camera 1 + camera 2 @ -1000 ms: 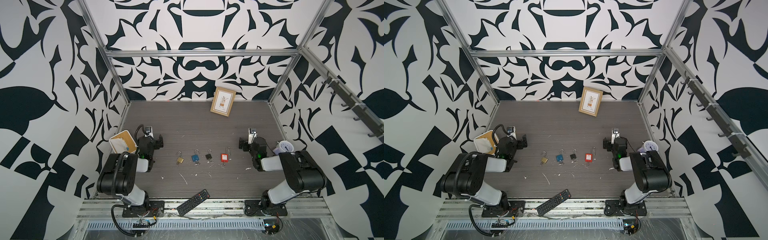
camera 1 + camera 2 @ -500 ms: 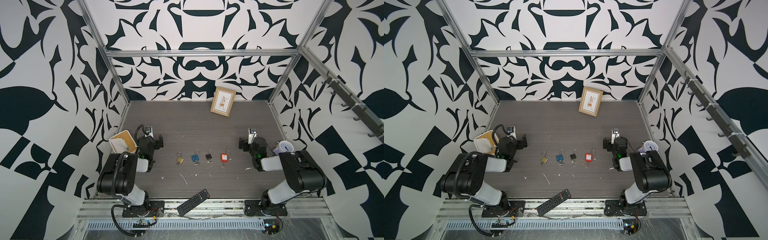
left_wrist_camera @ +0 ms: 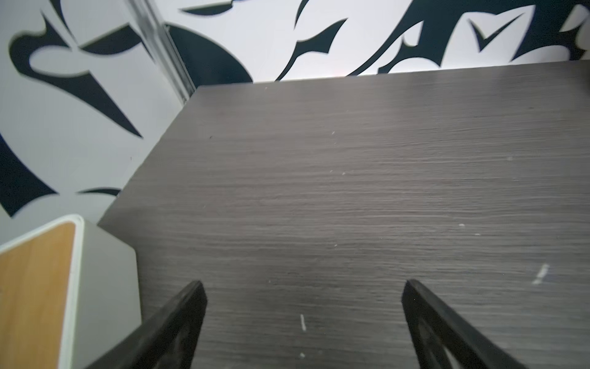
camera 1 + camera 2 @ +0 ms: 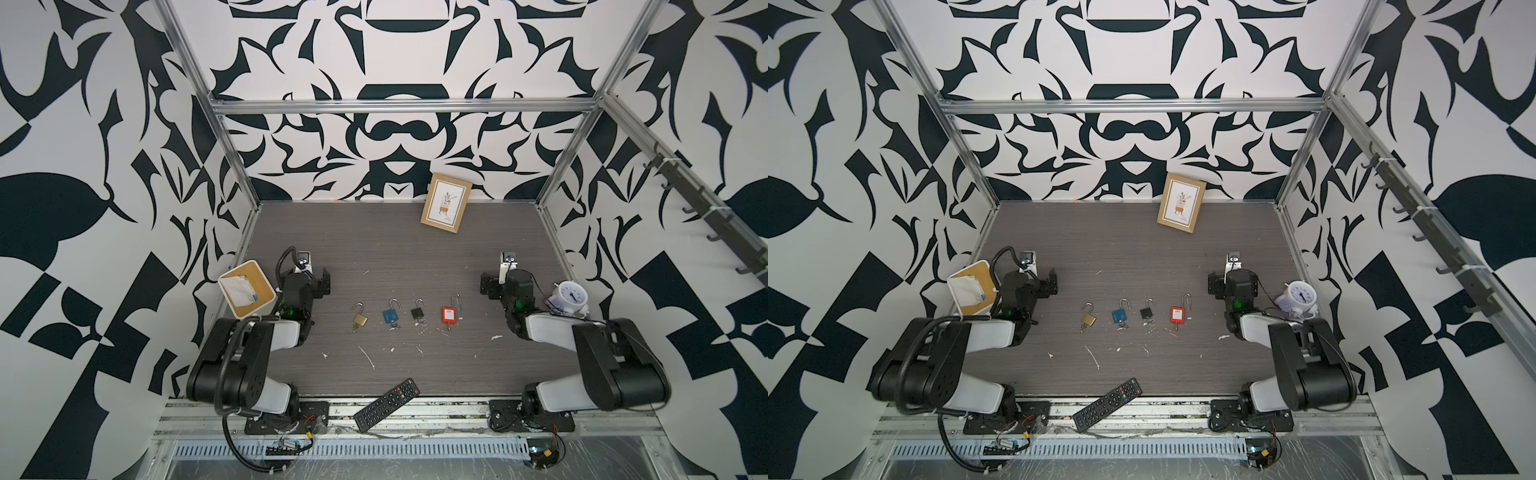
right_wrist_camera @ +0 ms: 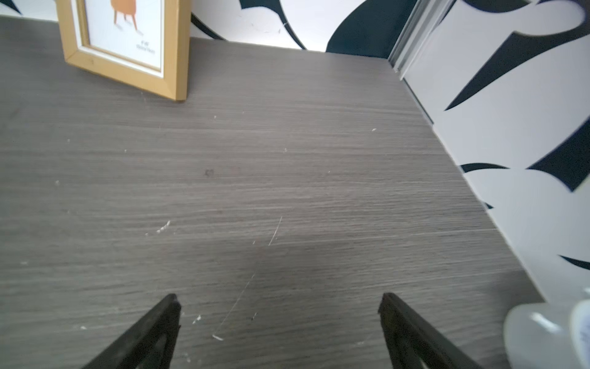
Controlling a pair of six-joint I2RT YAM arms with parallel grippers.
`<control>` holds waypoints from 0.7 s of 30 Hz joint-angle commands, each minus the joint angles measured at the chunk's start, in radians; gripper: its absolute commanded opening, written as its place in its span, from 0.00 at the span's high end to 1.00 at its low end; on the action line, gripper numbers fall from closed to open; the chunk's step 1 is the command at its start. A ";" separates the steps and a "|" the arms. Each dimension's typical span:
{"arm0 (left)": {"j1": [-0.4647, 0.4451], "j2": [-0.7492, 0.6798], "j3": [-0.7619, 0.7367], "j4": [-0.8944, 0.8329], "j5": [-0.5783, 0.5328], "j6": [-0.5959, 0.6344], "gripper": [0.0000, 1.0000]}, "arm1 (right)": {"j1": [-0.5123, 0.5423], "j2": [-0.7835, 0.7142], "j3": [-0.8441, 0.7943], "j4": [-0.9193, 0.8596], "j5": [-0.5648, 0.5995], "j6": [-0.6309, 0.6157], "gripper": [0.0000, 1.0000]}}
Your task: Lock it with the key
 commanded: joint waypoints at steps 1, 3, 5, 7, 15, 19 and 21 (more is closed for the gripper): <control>-0.049 -0.182 0.120 -0.272 -0.040 -0.018 0.01 | 0.049 -0.116 0.199 -0.419 0.025 0.182 0.00; -0.049 -0.233 0.208 -0.476 -0.022 -0.164 0.01 | 0.117 -0.166 0.248 -0.564 0.028 0.232 0.00; -0.049 -0.247 0.330 -0.708 0.042 -0.283 0.01 | 0.191 -0.220 0.303 -0.753 0.071 0.303 0.00; -0.049 -0.255 0.436 -0.921 0.143 -0.382 0.01 | 0.249 -0.263 0.349 -0.921 0.071 0.383 0.01; -0.131 -0.371 0.450 -1.168 0.571 -0.566 0.01 | 0.560 -0.319 0.425 -1.294 0.156 0.655 0.12; -0.152 -0.442 0.435 -1.244 0.590 -0.574 0.00 | 0.580 -0.292 0.363 -1.201 0.057 0.694 0.20; -0.154 -0.470 0.442 -1.276 0.596 -0.565 0.01 | 0.582 -0.261 0.355 -1.173 0.043 0.699 0.22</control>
